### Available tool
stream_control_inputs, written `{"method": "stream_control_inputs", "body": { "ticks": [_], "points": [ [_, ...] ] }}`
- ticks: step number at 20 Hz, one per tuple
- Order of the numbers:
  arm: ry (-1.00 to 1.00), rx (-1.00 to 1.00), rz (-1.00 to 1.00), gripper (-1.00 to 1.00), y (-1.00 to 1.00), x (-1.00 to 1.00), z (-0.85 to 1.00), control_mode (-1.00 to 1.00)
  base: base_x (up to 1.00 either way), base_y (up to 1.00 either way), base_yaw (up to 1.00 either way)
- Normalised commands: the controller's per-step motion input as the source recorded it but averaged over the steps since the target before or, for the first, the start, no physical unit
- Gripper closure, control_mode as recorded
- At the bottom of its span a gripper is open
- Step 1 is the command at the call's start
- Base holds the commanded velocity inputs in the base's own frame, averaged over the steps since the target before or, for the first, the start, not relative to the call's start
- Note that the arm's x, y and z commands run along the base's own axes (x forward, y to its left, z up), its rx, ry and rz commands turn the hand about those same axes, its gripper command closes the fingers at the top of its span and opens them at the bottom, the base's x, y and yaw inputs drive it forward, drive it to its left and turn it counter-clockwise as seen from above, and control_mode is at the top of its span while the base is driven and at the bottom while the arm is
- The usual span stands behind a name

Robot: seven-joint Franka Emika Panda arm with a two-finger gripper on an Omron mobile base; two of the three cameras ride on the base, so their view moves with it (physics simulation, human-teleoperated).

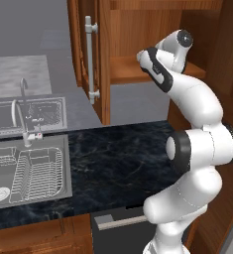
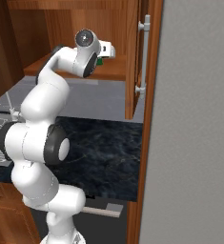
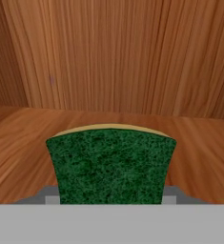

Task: Pick up the sponge and bar soap from the sink, and place them back in the cabinet, and close the cabinet doors.

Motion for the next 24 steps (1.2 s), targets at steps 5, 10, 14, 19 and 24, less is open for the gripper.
{"method": "stream_control_inputs", "body": {
  "ticks": [5,10,14,19,24],
  "points": [
    [0.00,0.00,0.00,1.00,0.00,0.00,0.00,-1.00,0.00,0.00,0.00],
    [0.00,0.00,0.00,1.00,0.00,0.00,0.00,-1.00,0.00,0.00,0.00],
    [0.00,0.00,0.00,1.00,0.00,0.00,0.00,-1.00,0.00,0.00,0.00],
    [0.00,0.00,0.00,-1.00,0.00,0.00,0.00,-1.00,0.00,0.00,0.00],
    [0.00,0.00,0.00,-1.00,0.00,0.00,0.00,-1.00,0.00,0.00,0.00]
  ]
}}
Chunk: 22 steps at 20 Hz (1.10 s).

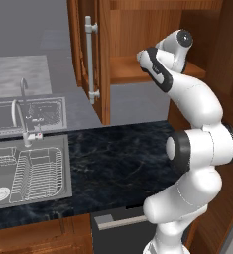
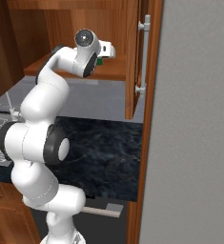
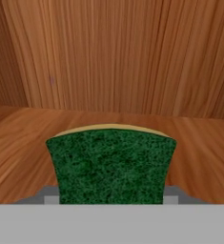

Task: Pick up the sponge and bar soap from the sink, and place them back in the cabinet, and close the cabinet doors.

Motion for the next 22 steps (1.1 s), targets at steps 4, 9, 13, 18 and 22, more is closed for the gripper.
{"method": "stream_control_inputs", "body": {
  "ticks": [4,9,13,18,22],
  "points": [
    [0.00,0.00,0.00,-1.00,0.00,0.00,0.00,-1.00,0.00,0.00,0.00],
    [0.00,0.00,0.00,-1.00,0.00,0.00,0.00,-1.00,0.00,0.00,0.00],
    [0.00,0.00,0.00,-1.00,0.00,0.00,0.00,-1.00,0.00,0.00,0.00],
    [-0.03,0.00,0.00,-1.00,0.00,0.00,0.00,-1.00,0.00,0.00,0.00],
    [-0.03,0.00,0.00,-1.00,0.00,-0.04,0.00,-1.00,0.00,0.00,0.00]
  ]
}}
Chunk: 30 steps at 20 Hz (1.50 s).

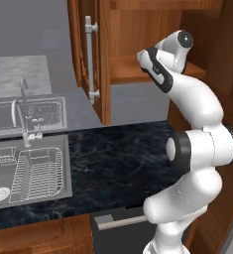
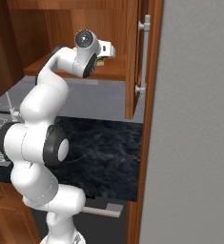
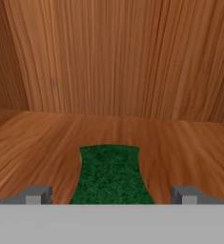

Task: Pick up the sponge and bar soap from the sink, and place them back in the cabinet, and close the cabinet doors.

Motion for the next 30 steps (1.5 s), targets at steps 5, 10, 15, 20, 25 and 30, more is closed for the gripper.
{"method": "stream_control_inputs", "body": {
  "ticks": [5,10,15,20,25,30],
  "points": [
    [-0.04,0.00,0.00,-1.00,0.00,-0.19,0.00,-1.00,0.00,0.00,0.00],
    [-0.02,0.00,0.00,-1.00,0.00,-0.39,0.00,-1.00,0.00,0.00,0.00],
    [0.00,0.00,0.00,-1.00,0.01,-0.37,0.05,-1.00,0.00,0.00,0.00],
    [0.00,0.00,0.00,-1.00,0.03,-0.35,0.18,-1.00,0.00,0.00,0.00],
    [0.01,0.00,0.00,-1.00,0.02,-0.35,0.20,-1.00,0.00,0.00,0.00],
    [0.05,0.00,-0.01,-1.00,0.00,-0.44,0.17,-1.00,0.00,0.00,0.00]
  ]
}}
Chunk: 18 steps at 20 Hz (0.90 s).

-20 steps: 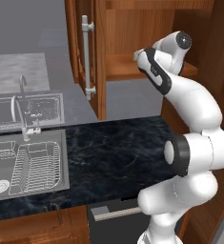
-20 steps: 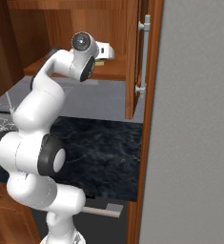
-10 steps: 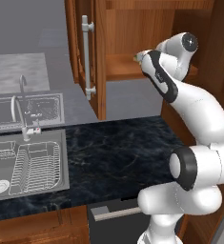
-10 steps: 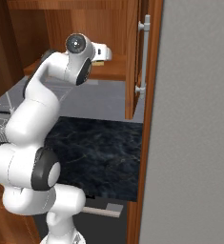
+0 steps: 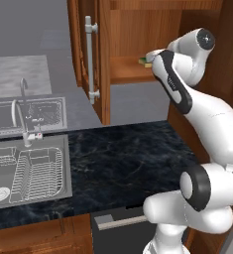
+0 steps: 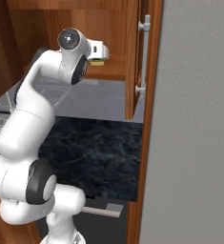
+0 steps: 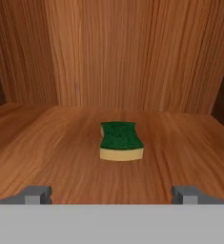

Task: Pick up the sponge and bar soap from the sink, and place them back in the cabinet, and close the cabinet doors.

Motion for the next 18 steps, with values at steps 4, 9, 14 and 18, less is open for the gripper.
{"method": "stream_control_inputs", "body": {
  "ticks": [4,9,14,18],
  "points": [
    [0.08,0.00,0.00,-1.00,0.00,-0.51,0.14,-1.00,0.00,0.00,0.00],
    [0.11,0.00,-0.03,-1.00,0.00,-0.60,0.15,-1.00,0.00,0.00,0.00],
    [0.14,0.00,-0.04,-1.00,0.00,-0.62,0.14,-1.00,0.00,0.00,0.00],
    [0.14,0.00,-0.04,-1.00,0.00,-0.61,0.08,-1.00,0.00,0.00,0.00]
  ]
}}
